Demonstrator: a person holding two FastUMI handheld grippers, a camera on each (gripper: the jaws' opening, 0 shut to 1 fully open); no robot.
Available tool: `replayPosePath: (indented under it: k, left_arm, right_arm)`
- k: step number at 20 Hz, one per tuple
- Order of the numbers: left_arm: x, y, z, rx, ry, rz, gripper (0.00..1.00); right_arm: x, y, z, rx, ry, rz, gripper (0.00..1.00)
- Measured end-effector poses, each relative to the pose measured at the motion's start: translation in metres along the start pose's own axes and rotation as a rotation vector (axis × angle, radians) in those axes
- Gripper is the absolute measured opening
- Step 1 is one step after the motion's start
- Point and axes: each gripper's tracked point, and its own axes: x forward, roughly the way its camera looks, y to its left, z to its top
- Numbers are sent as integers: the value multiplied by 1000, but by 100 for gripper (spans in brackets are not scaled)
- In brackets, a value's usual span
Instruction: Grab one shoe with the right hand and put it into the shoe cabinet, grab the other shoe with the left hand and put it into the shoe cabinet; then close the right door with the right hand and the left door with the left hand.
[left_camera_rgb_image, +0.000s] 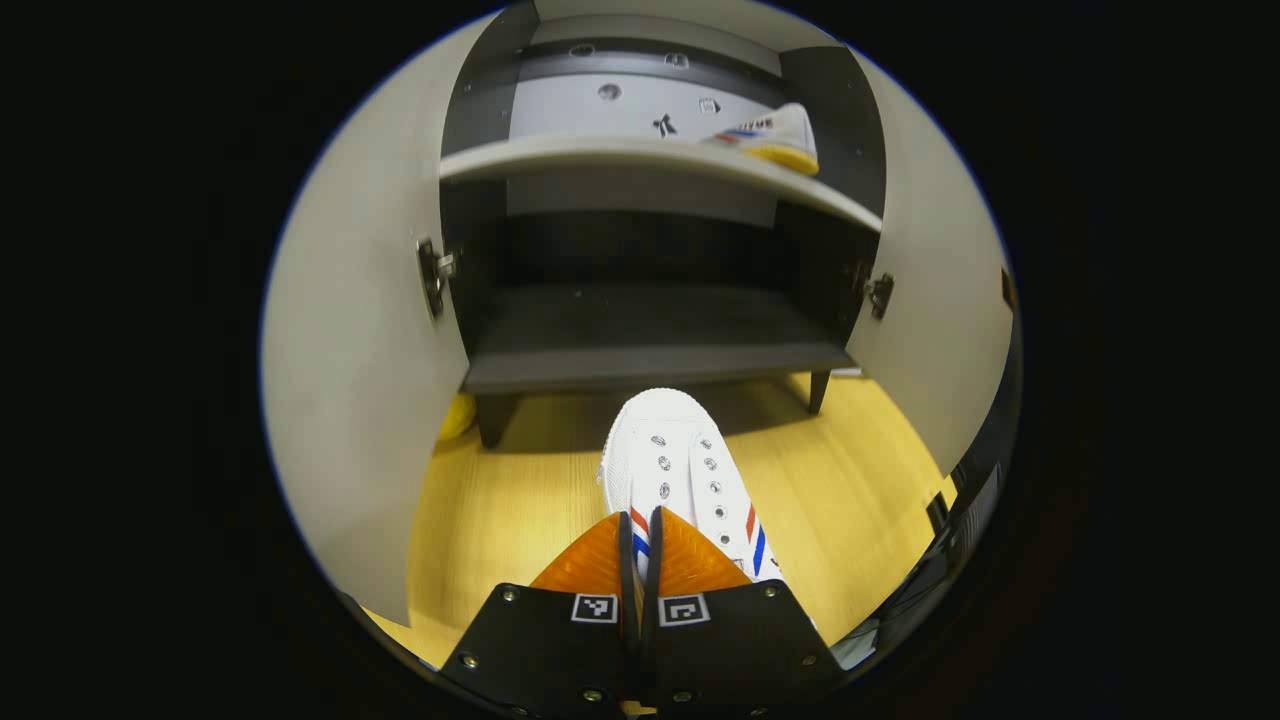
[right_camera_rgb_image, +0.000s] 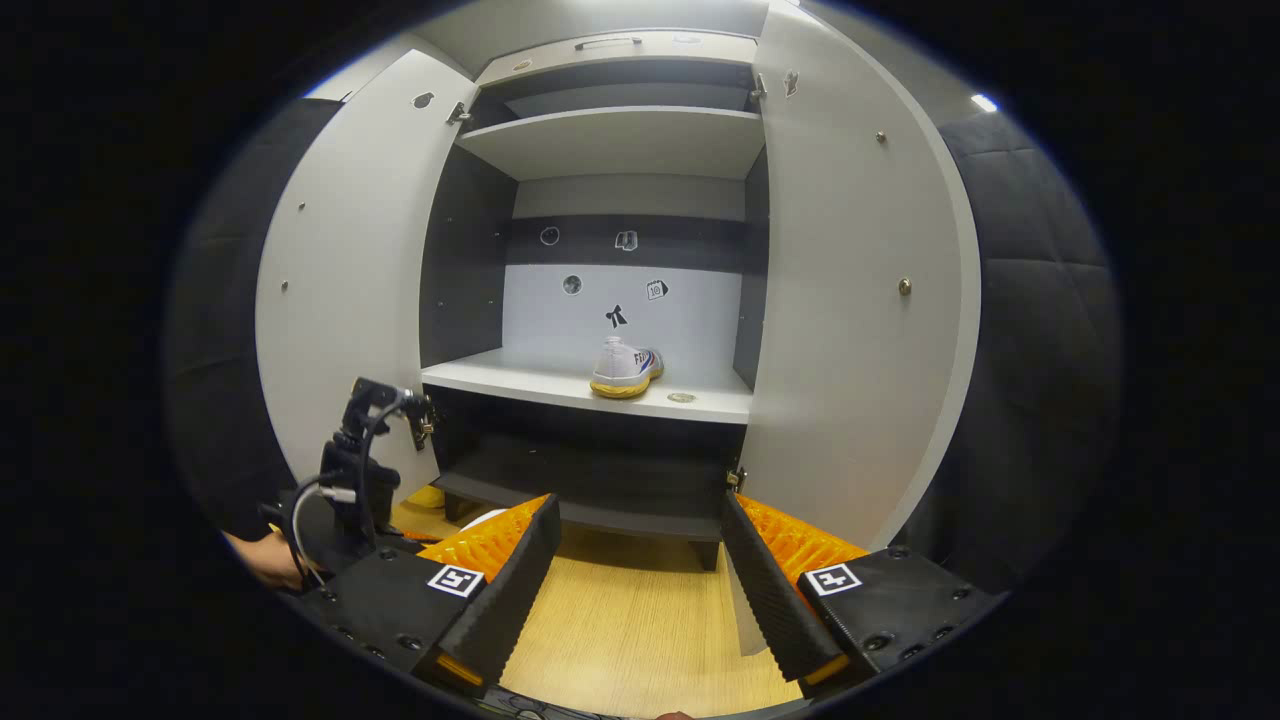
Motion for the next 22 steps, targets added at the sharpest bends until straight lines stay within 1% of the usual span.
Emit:
replayPosePath:
  k: [5,8,16,22]
  left_arm:
    - [-17,-1,18,36,-83,-18,0]
    - [-22,0,27,41,-144,-20,0]
    - [-46,3,51,33,-280,-4,0]
    - [-63,3,76,51,-358,17,0]
  right_arm:
    - [-2,-5,-3,12,-1,9,100]
    - [-4,-7,-6,28,0,17,100]
    - [-11,-8,-20,45,18,40,100]
    - [-17,-14,-32,59,37,30,100]
